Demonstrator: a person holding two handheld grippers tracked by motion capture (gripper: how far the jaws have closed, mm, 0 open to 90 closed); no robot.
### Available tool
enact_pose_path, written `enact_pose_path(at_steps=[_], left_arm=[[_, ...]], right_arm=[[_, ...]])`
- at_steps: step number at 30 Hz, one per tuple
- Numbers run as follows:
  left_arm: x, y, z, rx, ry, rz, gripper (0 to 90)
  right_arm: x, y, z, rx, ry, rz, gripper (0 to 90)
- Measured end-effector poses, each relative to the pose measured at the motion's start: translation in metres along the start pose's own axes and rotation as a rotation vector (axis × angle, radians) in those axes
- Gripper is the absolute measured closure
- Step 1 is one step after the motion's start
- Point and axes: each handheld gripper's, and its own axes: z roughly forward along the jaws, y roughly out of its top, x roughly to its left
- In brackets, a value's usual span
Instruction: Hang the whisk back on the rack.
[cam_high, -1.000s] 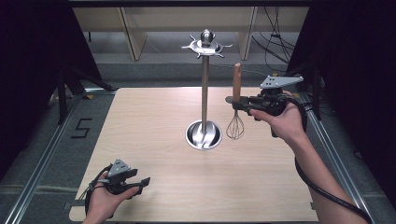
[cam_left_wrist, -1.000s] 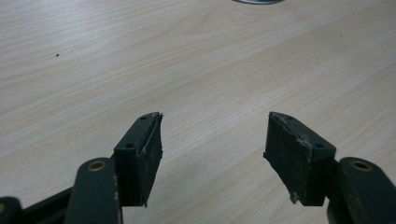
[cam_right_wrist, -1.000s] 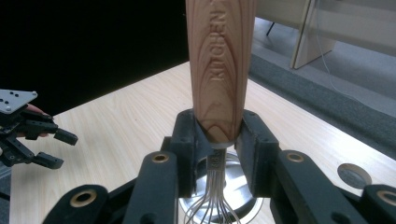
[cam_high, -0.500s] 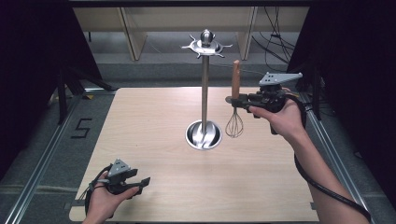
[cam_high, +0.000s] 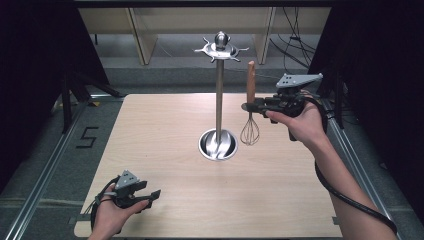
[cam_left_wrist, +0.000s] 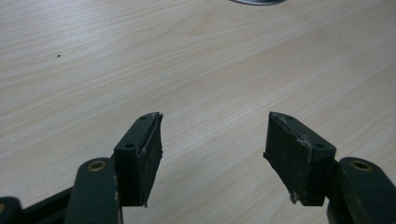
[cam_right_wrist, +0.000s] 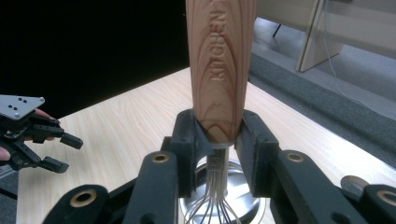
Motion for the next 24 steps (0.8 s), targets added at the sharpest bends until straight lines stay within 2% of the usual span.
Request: enact_pose_path(at_steps=[2,5,7,10,14,16,18,19,20,24], left_arm=[[0.000,0.000,0.000,0.003,0.001,0.004,35.6],[0.000,0.000,0.000,0.001,0.000,0.001,35.6],[0.000,0.000,0.000,-0.001,-0.001,0.002,35.6],[0.000,0.000,0.000,-0.001,0.000,-0.001,35.6],[0.000,0.000,0.000,-0.001,-0.001,0.001,35.6],[0.000,0.000,0.000,-0.001,-0.001,0.001,35.6],[0.000,0.000,0.000,-0.001,-0.001,-0.001,35.6],[0.000,0.000,0.000,-0.001,-0.001,-0.001,35.6],[0.000,0.000,0.000,-0.001,-0.001,0.000,35.6],[0.000,0.000,0.000,-0.001,-0.002,0.001,35.6]], right_arm=[[0.001,0.000,0.000,0.004,0.004,0.017,70.4],[0.001,0.001,0.000,0.004,0.006,0.006,70.4],[0.002,0.002,0.001,-0.016,-0.002,0.010,70.4],[0.003,0.005,0.000,0.009,0.015,0.003,70.4],[0.002,0.007,0.001,0.005,0.021,-0.016,70.4],[0.004,0.007,0.000,0.012,0.021,-0.003,70.4],[0.004,0.008,0.002,-0.013,0.014,-0.017,70.4],[0.004,0.009,0.002,0.001,0.026,-0.015,70.4],[0.005,0.010,0.001,0.008,0.017,-0.011,70.4],[0.005,0.012,0.001,0.005,0.022,-0.018,70.4]])
